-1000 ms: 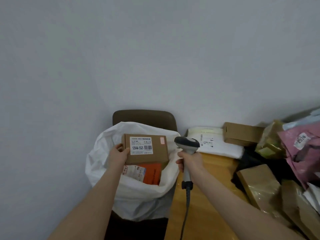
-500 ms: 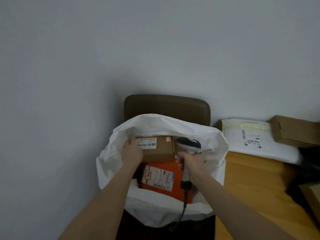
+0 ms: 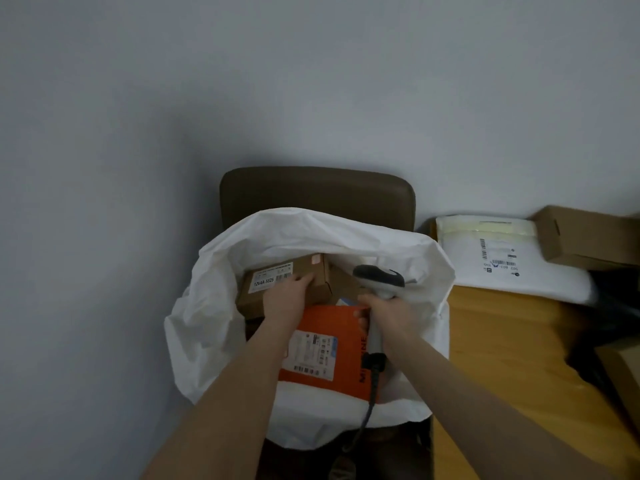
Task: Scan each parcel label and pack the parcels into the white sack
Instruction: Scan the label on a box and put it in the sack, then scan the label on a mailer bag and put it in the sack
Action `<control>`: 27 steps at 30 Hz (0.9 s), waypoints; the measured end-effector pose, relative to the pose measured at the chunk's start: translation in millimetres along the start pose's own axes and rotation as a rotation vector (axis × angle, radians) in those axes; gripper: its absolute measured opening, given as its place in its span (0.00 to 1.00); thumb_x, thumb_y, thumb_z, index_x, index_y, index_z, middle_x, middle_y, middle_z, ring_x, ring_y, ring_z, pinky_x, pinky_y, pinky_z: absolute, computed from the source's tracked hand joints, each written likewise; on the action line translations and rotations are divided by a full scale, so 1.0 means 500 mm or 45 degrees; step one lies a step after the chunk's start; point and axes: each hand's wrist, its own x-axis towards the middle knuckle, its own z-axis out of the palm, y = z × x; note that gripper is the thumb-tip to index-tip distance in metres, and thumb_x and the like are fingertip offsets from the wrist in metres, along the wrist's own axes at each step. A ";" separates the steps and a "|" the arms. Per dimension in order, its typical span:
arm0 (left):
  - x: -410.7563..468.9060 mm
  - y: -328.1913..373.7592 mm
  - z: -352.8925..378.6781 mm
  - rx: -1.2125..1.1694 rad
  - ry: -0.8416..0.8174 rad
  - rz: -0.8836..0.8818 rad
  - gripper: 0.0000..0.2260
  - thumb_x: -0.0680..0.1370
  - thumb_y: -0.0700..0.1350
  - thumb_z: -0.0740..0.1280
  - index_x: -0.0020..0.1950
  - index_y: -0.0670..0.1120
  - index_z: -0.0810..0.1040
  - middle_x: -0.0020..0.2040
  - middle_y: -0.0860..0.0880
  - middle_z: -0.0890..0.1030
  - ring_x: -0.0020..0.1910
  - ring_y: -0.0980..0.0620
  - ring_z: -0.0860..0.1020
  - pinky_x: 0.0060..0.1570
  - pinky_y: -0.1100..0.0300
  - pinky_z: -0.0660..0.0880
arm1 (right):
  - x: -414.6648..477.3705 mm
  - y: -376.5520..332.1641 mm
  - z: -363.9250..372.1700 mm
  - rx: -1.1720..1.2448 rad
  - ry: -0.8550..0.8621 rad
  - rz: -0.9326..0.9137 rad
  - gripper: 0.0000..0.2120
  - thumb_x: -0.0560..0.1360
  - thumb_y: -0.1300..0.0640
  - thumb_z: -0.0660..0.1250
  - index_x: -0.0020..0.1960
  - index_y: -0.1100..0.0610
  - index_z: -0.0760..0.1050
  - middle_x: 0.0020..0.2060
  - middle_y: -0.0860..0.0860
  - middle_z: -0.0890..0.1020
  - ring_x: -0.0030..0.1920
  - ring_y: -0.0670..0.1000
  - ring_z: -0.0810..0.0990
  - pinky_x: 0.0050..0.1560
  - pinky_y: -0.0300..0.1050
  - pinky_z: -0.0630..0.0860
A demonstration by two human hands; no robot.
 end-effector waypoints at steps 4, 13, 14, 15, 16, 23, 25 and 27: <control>-0.002 0.026 -0.025 -0.035 -0.028 -0.003 0.21 0.78 0.49 0.64 0.71 0.53 0.64 0.63 0.47 0.74 0.59 0.46 0.74 0.55 0.49 0.72 | -0.018 -0.009 -0.028 0.030 0.023 -0.028 0.09 0.76 0.60 0.68 0.38 0.62 0.77 0.23 0.52 0.78 0.22 0.47 0.74 0.26 0.39 0.73; -0.040 0.203 -0.126 0.080 0.148 0.155 0.20 0.76 0.44 0.66 0.67 0.48 0.68 0.61 0.46 0.73 0.58 0.48 0.74 0.52 0.54 0.73 | -0.125 -0.048 -0.162 0.288 -0.041 -0.055 0.06 0.74 0.64 0.68 0.47 0.67 0.77 0.25 0.56 0.78 0.23 0.50 0.74 0.25 0.42 0.73; -0.054 0.228 -0.133 0.103 0.178 0.183 0.19 0.76 0.43 0.65 0.67 0.48 0.68 0.61 0.46 0.73 0.58 0.48 0.74 0.52 0.54 0.73 | -0.140 -0.047 -0.184 0.298 -0.055 -0.055 0.05 0.74 0.64 0.67 0.47 0.67 0.76 0.25 0.56 0.77 0.22 0.50 0.74 0.25 0.42 0.72; -0.070 0.253 -0.139 0.125 0.206 0.212 0.19 0.77 0.43 0.64 0.67 0.47 0.68 0.61 0.46 0.73 0.57 0.48 0.74 0.50 0.55 0.73 | -0.156 -0.043 -0.208 0.308 -0.067 -0.051 0.04 0.75 0.64 0.67 0.47 0.66 0.76 0.25 0.56 0.77 0.22 0.50 0.73 0.25 0.41 0.72; -0.089 0.279 -0.142 0.140 0.226 0.238 0.18 0.77 0.44 0.64 0.66 0.47 0.68 0.61 0.46 0.73 0.56 0.48 0.75 0.48 0.57 0.72 | -0.171 -0.038 -0.234 0.320 -0.077 -0.050 0.03 0.76 0.64 0.67 0.46 0.65 0.75 0.25 0.56 0.77 0.22 0.50 0.73 0.25 0.41 0.72; -0.267 0.494 -0.139 0.182 0.260 0.349 0.16 0.80 0.44 0.61 0.68 0.47 0.66 0.61 0.46 0.72 0.57 0.48 0.74 0.51 0.55 0.75 | -0.276 0.059 -0.467 0.341 -0.093 -0.079 0.05 0.76 0.62 0.66 0.51 0.63 0.74 0.26 0.56 0.76 0.22 0.50 0.71 0.25 0.41 0.71; -0.324 0.566 -0.129 0.200 0.248 0.370 0.17 0.79 0.41 0.61 0.67 0.46 0.67 0.61 0.45 0.72 0.58 0.46 0.74 0.52 0.52 0.75 | -0.305 0.097 -0.542 0.346 -0.045 -0.092 0.07 0.76 0.62 0.66 0.52 0.64 0.74 0.28 0.56 0.76 0.22 0.50 0.71 0.26 0.42 0.71; -0.374 0.637 -0.119 0.206 0.238 0.401 0.18 0.78 0.38 0.60 0.68 0.45 0.66 0.62 0.44 0.72 0.60 0.45 0.73 0.52 0.52 0.73 | -0.333 0.129 -0.620 0.361 -0.014 -0.090 0.07 0.76 0.62 0.66 0.52 0.64 0.74 0.28 0.56 0.76 0.23 0.50 0.70 0.27 0.43 0.70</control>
